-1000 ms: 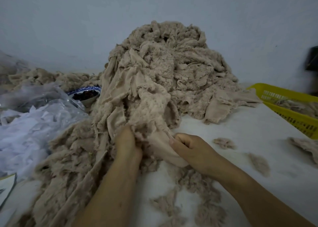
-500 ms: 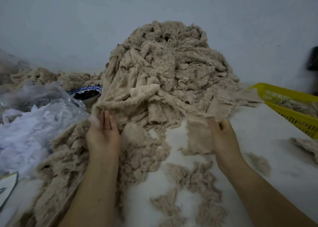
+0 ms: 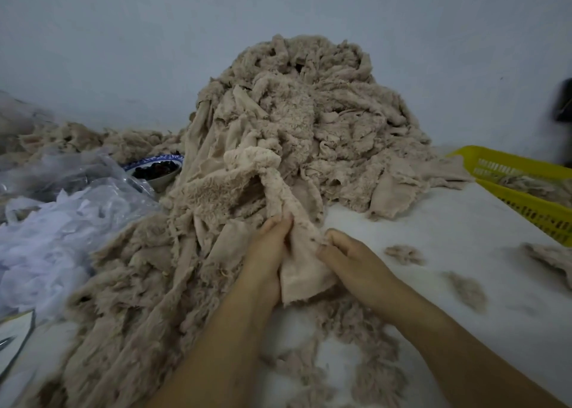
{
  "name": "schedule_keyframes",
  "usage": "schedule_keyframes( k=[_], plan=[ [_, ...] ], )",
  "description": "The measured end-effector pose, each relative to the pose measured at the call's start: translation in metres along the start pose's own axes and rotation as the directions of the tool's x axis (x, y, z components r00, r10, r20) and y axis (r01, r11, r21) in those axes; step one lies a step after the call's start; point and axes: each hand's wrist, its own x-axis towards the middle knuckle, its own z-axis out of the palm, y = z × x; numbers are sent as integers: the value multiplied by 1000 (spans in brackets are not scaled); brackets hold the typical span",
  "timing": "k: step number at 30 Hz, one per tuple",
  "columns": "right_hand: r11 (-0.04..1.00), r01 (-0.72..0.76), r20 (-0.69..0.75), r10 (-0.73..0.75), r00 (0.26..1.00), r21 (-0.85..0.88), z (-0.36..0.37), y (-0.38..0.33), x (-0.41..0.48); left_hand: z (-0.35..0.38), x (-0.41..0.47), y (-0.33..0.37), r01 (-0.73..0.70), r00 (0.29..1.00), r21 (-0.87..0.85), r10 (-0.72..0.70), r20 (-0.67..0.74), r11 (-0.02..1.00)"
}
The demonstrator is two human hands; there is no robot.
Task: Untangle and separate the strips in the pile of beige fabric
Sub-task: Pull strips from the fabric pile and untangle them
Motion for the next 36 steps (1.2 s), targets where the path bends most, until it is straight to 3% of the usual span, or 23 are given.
schedule_keyframes(
  k=[3,5,6,8,10,11,15,21,23,25,27,29,31,32,34,36],
  plan=[
    [995,-92,73,90,993,25,2,3,0,4,0,1,29,999,-44,-31,-41,999],
    [996,-54,2,54,999,75,4,6,1,10,0,-2,-99,982,209,129,-137,973],
    [992,-24,-56,31,998,122,4,4,2,12,-3,-4,-210,956,416,276,-104,885],
    [963,-11,-173,60,983,269,2,4,6,18,-12,-10,-408,889,727,423,177,553],
    [930,-81,-166,149,975,358,-3,3,10,23,-17,-23,-532,837,803,313,449,269],
    [928,-109,-156,174,972,355,-6,3,11,24,-19,-28,-572,815,796,246,525,199],
    [919,-129,-201,216,956,372,-18,3,10,24,-24,-23,-680,732,716,186,655,156],
    [837,-224,-117,322,940,500,-26,-3,10,31,-41,-23,-784,621,610,120,775,115],
    [749,-273,-12,351,936,603,-28,-6,10,32,-43,-27,-797,602,587,118,790,142],
    [797,-244,-48,323,945,552,-28,-4,11,28,-40,-30,-775,628,604,116,770,186],
    [909,-197,-200,284,938,367,-26,-3,9,21,-33,-30,-670,730,653,158,665,352],
    [977,-104,-261,150,954,184,-22,-4,6,12,-21,-23,-522,852,678,296,431,517],
    [999,29,-180,-32,983,-17,-15,-6,5,1,-7,-10,-422,881,606,462,99,674],
    [993,82,-114,-91,989,-86,-9,-6,5,-5,1,-3,-383,881,532,471,-35,756],
    [978,147,26,-145,989,-146,0,-6,5,-16,14,6,-301,929,350,356,-104,887],
    [971,176,124,-157,980,-160,5,-3,3,-23,19,8,-277,951,198,298,-86,940]
  ],
)
